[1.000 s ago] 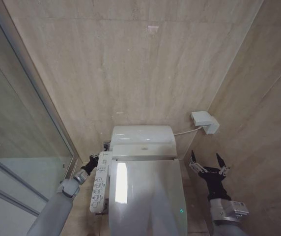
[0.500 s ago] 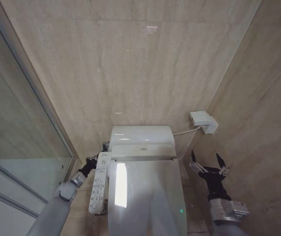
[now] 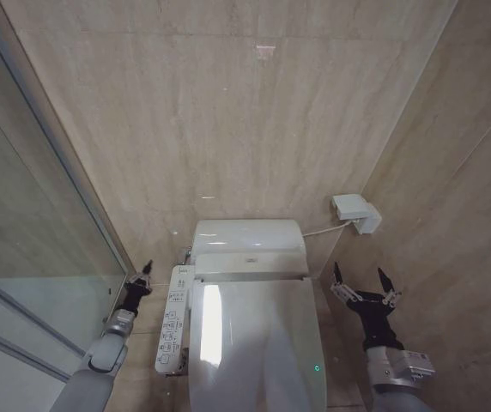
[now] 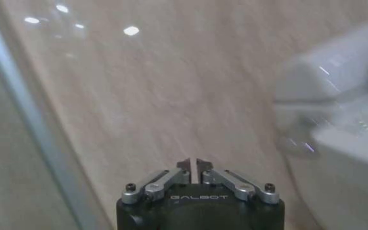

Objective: Open the toilet lid, clean the toilet bowl with a toilet brush, close the toilet lid, and flush.

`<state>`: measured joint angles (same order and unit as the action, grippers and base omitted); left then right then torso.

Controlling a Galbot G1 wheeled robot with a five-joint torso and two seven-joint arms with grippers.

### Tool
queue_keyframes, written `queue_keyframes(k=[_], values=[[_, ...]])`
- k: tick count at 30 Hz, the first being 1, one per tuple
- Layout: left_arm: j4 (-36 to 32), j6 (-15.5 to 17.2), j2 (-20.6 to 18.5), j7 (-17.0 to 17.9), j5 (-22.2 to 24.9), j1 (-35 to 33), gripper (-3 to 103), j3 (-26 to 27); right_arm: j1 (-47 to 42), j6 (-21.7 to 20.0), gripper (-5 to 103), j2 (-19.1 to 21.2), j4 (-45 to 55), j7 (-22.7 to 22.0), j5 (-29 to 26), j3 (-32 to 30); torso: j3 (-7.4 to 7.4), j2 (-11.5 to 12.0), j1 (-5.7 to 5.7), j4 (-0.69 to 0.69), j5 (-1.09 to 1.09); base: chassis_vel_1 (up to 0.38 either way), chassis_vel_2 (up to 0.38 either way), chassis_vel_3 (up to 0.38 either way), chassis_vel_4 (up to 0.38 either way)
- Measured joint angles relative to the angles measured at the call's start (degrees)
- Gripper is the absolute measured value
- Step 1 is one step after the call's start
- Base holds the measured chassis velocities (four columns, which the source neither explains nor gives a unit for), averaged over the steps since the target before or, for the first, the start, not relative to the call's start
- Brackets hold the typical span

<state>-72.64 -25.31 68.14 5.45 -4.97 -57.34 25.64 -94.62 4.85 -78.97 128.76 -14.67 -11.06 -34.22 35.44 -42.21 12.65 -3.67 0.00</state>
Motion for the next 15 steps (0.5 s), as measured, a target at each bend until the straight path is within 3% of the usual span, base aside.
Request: queue_keyframes(k=[6, 7, 11, 14, 15], values=[[-9.7, 4.0, 0.4, 1.4, 4.8, -5.3, 7, 2.9, 0.0, 0.0, 100, 0.0, 0.0, 0.0, 0.0, 0.0, 0.01, 0.0, 0.00, 0.01, 0.00, 0.000, 0.000, 0.000, 0.000], [-12.5, 5.0, 0.8, 1.6, 5.6, -6.8, 34, 3.5, 0.0, 0.0, 100, 0.0, 0.0, 0.0, 0.0, 0.0, 0.01, 0.0, 0.00, 0.02, 0.00, 0.000, 0.000, 0.000, 0.000], [-16.9, 7.0, 1.5, 2.3, 7.1, -9.0, 34, 4.4, 0.0, 0.0, 100, 0.0, 0.0, 0.0, 0.0, 0.0, 0.01, 0.0, 0.00, 0.01, 0.00, 0.000, 0.000, 0.000, 0.000], [-24.3, 11.0, 2.4, 4.1, 8.5, -12.4, 34, 5.6, 0.0, 0.0, 100, 0.0, 0.0, 0.0, 0.0, 0.0, 0.00, 0.0, -0.01, 0.00, 0.01, 0.000, 0.000, 0.000, 0.000], [-26.7, 11.9, 2.6, 4.3, 8.8, -13.7, 61, 6.1, 0.0, 0.0, 100, 0.0, 0.0, 0.0, 0.0, 0.0, 0.01, 0.0, -0.01, 0.01, 0.00, 0.000, 0.000, 0.000, 0.000]])
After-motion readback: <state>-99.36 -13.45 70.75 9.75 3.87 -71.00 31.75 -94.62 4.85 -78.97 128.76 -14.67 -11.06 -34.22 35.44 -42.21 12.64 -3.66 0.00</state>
